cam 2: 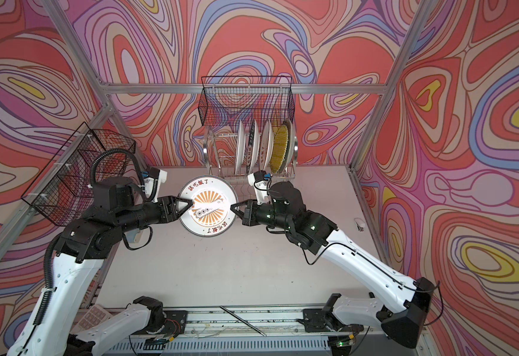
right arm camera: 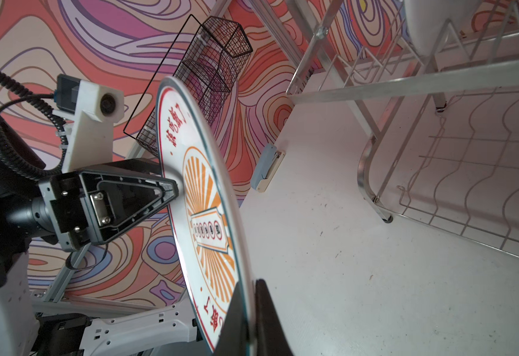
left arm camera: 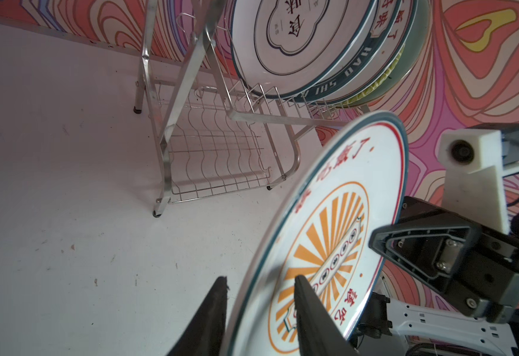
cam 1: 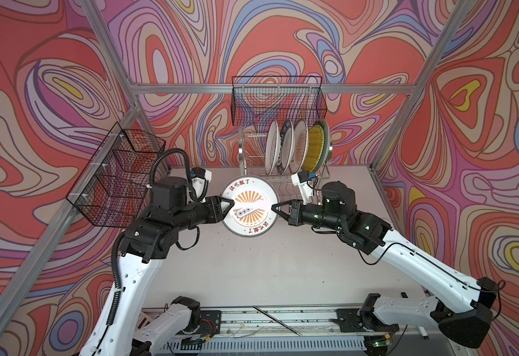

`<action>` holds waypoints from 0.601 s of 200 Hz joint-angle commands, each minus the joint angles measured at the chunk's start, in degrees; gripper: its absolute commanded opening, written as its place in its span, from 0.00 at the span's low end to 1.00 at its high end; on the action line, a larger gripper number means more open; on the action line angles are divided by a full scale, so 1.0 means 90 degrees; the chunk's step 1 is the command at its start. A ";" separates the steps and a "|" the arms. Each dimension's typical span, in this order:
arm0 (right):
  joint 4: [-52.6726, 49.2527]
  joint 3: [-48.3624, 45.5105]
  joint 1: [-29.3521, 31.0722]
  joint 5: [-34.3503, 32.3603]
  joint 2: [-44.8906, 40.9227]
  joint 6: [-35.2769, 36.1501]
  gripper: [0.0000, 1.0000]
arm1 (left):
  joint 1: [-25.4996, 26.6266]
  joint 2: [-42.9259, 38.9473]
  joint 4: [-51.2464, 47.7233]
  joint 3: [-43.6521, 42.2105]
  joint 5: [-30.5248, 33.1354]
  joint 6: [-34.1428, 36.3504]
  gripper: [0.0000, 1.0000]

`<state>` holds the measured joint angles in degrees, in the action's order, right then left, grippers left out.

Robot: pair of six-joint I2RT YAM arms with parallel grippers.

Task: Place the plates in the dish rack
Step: 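Lift the plate upright between both grippers toward the dish rack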

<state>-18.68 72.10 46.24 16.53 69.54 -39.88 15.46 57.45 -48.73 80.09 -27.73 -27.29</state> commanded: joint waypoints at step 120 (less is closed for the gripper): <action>0.0602 0.0153 0.0014 0.0315 -0.0085 0.0236 0.19 | -0.0246 -0.0332 0.1218 -0.0572 -0.1410 -0.0674 0.00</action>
<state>-14.83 71.09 44.71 16.08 68.07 -40.99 13.02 53.19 -40.36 76.12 -38.06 -32.71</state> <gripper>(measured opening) 0.148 0.080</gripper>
